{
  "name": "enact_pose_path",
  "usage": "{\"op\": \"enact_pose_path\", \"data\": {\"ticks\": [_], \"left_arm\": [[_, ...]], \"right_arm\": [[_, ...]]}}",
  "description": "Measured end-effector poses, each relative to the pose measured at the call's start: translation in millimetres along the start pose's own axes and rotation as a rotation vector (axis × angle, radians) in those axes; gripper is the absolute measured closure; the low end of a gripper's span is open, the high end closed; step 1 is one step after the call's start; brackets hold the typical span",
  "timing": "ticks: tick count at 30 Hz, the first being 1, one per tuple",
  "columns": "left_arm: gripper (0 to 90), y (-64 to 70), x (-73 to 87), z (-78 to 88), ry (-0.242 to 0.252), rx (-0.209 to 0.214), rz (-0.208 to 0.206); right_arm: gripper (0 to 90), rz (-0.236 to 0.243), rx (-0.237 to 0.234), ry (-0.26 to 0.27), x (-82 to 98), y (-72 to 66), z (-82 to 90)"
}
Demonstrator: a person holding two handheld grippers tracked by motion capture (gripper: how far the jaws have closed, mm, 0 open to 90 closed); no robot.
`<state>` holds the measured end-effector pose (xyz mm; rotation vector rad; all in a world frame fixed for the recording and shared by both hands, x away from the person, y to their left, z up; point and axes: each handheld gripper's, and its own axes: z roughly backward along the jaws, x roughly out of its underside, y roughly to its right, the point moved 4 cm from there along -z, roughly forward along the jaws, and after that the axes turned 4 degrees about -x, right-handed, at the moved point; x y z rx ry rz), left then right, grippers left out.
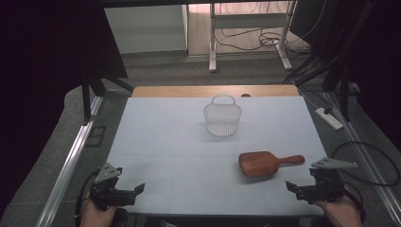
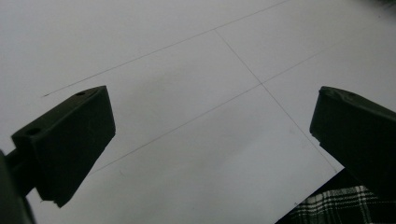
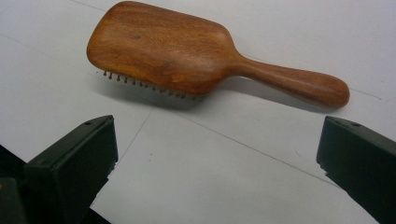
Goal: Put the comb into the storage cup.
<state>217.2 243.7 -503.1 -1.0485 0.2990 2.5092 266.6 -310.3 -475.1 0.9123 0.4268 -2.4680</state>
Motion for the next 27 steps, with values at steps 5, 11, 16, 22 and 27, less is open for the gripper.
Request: {"op": "enact_pose_path", "data": {"ticks": [5,11,16,22,27], "left_arm": [[0.3,0.2,-0.1,-0.3,-0.002,0.0,-0.002],[0.3,-0.1,0.0,-0.1,-0.001,0.0,-0.002],[0.3,0.2,0.0,-0.2,0.0,0.001,-0.004],[0.3,0.5,-0.1,-0.4,-0.001,0.002,-0.008],[0.3,0.0,0.0,-0.2,0.0,0.006,-0.002]], "right_arm": [[0.0,0.015,-0.042,-0.026,-0.5,-0.2,-2.9],[0.0,0.016,-0.059,-0.016,-4.0,-1.0,-5.1],[0.0,0.032,-0.062,-0.015,-11.6,-0.5,-7.6],[0.0,0.033,-0.049,-0.02,-20.1,0.9,-10.4],[0.0,0.037,-0.045,-0.014,-23.5,2.8,-12.3]]}}
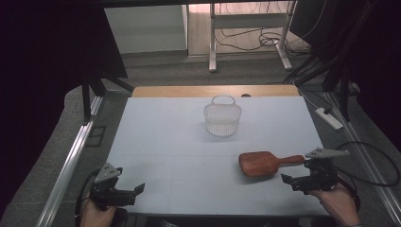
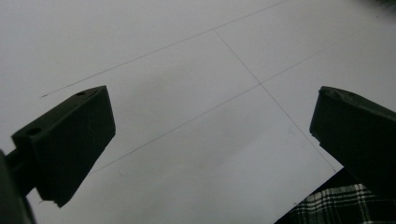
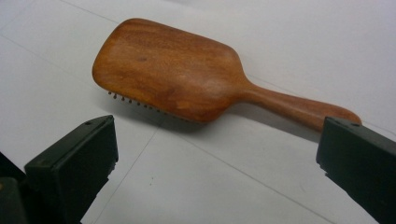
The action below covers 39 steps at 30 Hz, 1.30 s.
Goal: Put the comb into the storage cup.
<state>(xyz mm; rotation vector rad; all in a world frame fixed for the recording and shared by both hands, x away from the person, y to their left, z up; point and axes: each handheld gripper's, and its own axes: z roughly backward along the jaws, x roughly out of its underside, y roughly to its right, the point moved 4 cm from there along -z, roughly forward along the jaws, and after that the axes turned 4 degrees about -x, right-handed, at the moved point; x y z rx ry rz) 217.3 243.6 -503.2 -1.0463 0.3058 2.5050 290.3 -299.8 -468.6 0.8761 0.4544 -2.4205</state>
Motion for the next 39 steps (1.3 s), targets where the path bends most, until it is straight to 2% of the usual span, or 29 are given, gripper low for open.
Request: {"op": "enact_pose_path", "data": {"ticks": [8,19,31,39], "left_arm": [[0.3,-0.2,0.0,-0.2,0.0,0.001,0.004],[0.3,-0.5,0.0,-0.3,-0.001,0.002,0.008],[0.3,-0.7,-0.1,-0.7,-0.007,0.001,0.006],[0.3,-1.0,-0.1,-0.6,-0.007,0.004,0.008]], "right_arm": [[0.0,-0.003,-0.01,-0.017,-6.5,3.0,-3.0],[0.0,0.023,0.008,-0.037,-21.8,9.4,-12.3],[0.0,0.006,0.02,-0.053,-34.4,18.2,-20.7],[0.0,0.016,0.028,-0.071,-41.7,22.9,-28.3]]}}
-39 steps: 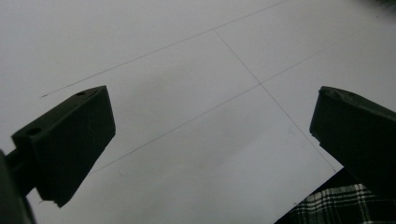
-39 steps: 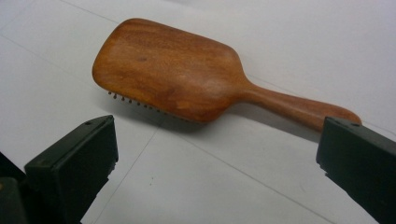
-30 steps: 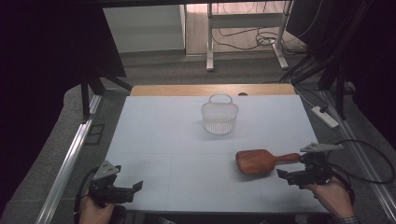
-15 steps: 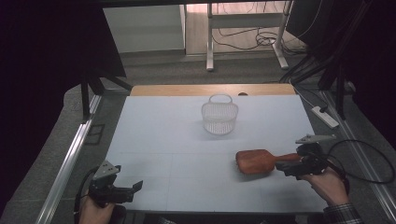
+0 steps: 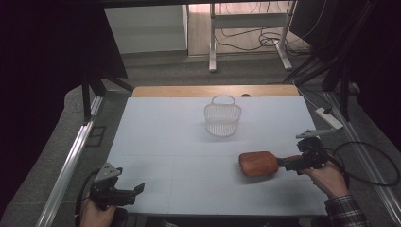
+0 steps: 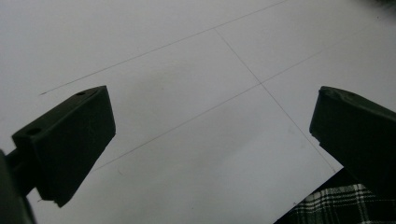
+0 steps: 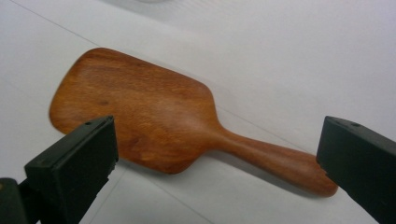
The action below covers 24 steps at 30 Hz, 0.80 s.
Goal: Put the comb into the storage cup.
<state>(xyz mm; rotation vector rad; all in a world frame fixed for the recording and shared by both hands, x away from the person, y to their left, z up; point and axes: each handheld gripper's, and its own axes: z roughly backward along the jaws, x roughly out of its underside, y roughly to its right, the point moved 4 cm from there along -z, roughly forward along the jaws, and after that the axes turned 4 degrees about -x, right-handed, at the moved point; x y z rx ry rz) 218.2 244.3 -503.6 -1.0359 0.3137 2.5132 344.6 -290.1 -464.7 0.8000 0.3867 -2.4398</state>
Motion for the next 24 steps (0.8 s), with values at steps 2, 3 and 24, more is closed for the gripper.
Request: {"op": "enact_pose_path", "data": {"ticks": [2,3,24], "left_arm": [[0.3,0.0,0.0,-0.1,0.001,-0.001,0.002],[0.3,-0.1,-0.1,-0.1,0.001,0.0,0.002],[0.4,-0.2,-0.2,-0.7,-0.002,0.003,0.006]], "right_arm": [[0.0,0.004,0.007,-0.005,-2.3,1.9,-2.3],[0.0,0.0,0.011,-0.008,-3.6,2.9,-3.2],[0.0,-0.025,0.049,-0.057,-29.7,18.5,-17.8]]}}
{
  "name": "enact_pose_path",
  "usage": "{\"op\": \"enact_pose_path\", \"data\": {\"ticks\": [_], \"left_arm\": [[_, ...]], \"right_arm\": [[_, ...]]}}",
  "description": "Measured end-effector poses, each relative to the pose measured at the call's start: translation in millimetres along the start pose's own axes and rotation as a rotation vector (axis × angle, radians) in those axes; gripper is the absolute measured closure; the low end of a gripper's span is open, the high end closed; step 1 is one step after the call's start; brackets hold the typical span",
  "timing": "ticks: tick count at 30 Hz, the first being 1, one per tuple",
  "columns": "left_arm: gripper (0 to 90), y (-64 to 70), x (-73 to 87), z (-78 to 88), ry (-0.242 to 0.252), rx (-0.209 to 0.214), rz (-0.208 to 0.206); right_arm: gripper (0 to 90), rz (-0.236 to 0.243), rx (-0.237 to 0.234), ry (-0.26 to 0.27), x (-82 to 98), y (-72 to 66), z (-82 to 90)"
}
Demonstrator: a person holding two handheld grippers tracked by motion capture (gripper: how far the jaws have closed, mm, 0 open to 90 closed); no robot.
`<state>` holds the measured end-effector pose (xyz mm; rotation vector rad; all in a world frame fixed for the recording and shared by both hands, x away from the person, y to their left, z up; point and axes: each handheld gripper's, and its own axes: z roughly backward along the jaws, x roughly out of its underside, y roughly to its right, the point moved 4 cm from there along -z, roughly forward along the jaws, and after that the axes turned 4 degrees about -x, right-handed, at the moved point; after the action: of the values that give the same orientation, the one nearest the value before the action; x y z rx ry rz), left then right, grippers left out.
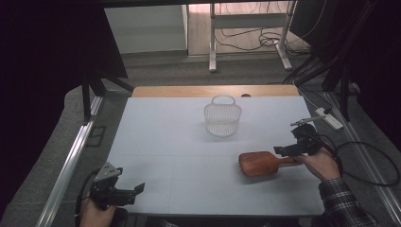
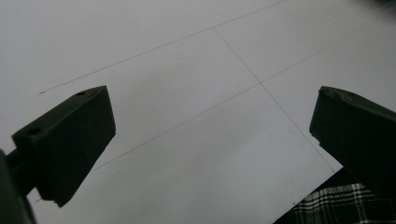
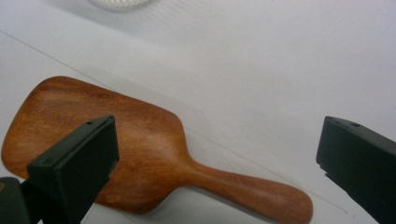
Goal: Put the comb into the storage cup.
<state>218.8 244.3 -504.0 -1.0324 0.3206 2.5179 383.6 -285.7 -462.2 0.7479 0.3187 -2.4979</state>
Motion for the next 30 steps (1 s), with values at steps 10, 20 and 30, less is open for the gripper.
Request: {"op": "enact_pose_path", "data": {"ticks": [10,20,30], "left_arm": [[0.5,-0.1,-0.1,-0.2,-0.001,0.0,-0.001],[0.5,0.0,-0.1,-0.1,-0.001,0.002,-0.002],[0.5,0.3,-0.1,-0.3,-0.001,0.001,-0.004]], "right_arm": [[0.0,0.004,0.001,-0.045,-8.8,1.9,-13.9],[21.6,0.022,0.014,-0.082,-12.3,6.0,-24.1],[79.7,0.066,-0.023,-0.099,-12.6,7.4,-23.5]]}}
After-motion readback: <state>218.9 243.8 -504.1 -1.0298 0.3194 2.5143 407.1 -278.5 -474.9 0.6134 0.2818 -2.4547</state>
